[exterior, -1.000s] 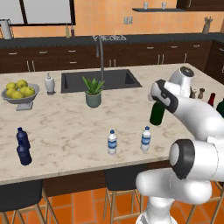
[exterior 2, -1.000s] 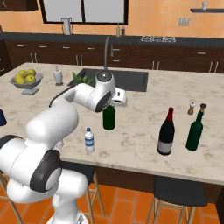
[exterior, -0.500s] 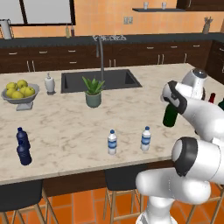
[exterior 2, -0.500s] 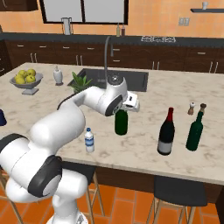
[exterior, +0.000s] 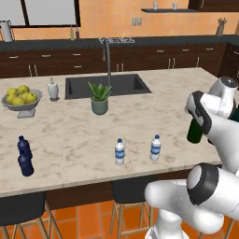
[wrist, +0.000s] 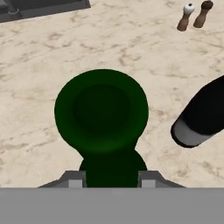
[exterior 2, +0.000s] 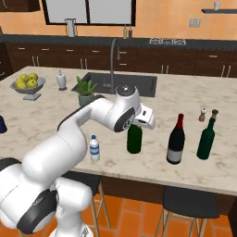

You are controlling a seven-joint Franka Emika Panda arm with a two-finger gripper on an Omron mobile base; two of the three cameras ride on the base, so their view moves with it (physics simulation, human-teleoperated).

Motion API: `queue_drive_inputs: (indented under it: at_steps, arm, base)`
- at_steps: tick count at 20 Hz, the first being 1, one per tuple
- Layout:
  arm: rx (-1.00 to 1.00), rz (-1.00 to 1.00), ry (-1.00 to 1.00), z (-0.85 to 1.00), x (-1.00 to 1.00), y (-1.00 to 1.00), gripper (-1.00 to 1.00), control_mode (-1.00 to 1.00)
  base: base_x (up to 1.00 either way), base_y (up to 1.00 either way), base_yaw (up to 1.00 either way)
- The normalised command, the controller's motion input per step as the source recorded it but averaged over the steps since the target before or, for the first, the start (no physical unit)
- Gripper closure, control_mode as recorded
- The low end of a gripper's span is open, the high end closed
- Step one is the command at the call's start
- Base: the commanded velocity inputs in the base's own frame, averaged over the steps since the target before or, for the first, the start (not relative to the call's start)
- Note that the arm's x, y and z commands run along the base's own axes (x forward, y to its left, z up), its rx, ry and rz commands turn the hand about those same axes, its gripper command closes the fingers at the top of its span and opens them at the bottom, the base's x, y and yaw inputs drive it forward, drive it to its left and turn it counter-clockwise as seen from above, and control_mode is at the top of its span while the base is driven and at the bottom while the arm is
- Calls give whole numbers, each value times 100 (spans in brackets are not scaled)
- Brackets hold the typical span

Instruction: Move the plastic bottles in the middle to the plastics group, and the glass bottles in the middle to the glass group.

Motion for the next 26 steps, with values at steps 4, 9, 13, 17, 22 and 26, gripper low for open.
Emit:
queue_drive_inputs:
  at_steps: [4,9,13,17,22,26]
  arm:
    - [0,-12,0,-7,-7,-45,100,-100]
    - [0,-9,0,0,0,-40,100,-100]
    - [0,-3,0,0,0,-5,100,-100]
    - [0,-4,0,-31,0,0,100,-100]
    - [0,-5,1,-31,0,-1,100,-100]
    - [0,-5,0,-7,3,-11,100,-100]
  base:
    - [0,0,0]
    - [0,0,0]
    - [0,0,0]
    - [0,0,0]
    - [0,0,0]
    - [0,0,0]
